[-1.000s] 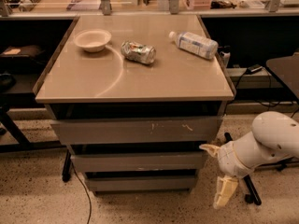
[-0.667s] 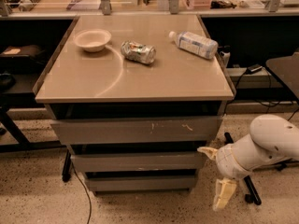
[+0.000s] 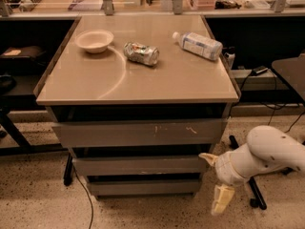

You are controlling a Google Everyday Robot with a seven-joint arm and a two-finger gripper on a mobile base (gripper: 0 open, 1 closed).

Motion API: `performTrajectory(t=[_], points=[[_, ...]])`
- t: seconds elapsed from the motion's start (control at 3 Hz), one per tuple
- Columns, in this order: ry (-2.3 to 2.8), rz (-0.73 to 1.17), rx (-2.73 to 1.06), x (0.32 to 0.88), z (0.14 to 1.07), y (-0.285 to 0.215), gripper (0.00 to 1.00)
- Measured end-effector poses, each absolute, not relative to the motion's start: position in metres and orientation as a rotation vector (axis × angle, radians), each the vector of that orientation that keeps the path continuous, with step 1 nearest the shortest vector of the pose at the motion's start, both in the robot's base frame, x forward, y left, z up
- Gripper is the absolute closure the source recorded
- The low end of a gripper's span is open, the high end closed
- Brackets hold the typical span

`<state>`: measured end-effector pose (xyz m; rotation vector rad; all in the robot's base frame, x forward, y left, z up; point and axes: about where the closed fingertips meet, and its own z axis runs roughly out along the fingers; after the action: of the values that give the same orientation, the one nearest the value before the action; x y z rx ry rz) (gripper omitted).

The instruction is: Open middle drawer

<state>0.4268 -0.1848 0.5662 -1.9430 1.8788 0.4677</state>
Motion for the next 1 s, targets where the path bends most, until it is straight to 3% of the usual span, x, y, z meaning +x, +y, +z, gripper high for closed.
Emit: performTrajectory(t=[0.67, 1.0], points=[[1.845, 0.297, -1.861, 0.482, 0.468, -0.167, 0.0], [1.833, 0.244, -1.832, 0.496, 0.464, -0.166, 0.0]])
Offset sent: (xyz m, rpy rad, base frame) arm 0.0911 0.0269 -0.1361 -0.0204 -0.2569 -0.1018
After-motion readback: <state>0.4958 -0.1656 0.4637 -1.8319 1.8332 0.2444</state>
